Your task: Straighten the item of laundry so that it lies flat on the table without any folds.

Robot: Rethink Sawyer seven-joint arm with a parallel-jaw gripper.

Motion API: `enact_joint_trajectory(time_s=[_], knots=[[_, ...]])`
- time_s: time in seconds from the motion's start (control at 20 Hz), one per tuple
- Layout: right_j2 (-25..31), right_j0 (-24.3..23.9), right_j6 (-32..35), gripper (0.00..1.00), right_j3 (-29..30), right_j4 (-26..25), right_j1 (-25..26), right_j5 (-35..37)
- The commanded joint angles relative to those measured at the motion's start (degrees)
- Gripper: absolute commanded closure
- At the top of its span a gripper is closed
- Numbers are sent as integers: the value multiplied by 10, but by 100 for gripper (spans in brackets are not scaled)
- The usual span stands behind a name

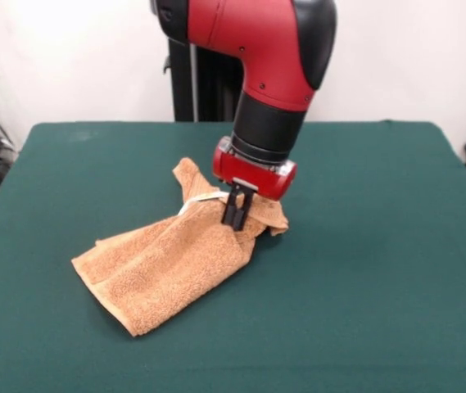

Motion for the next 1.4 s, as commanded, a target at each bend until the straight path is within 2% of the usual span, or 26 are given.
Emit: enact_joint_trajectory(time_s=[0.05,0.15,0.4,0.7,0.85,0.95,1.2,1.4], knots=[[36,-10,102,100,20,36,19,-34],[22,-1,116,100,23,44,18,-39],[29,-12,98,100,27,36,9,-24],[91,-73,13,100,72,7,-39,59],[107,-84,-15,100,104,-2,-68,108],[94,-60,4,100,101,1,-57,120],[93,-39,35,100,83,15,-20,138],[95,-38,66,100,100,23,-25,87]])
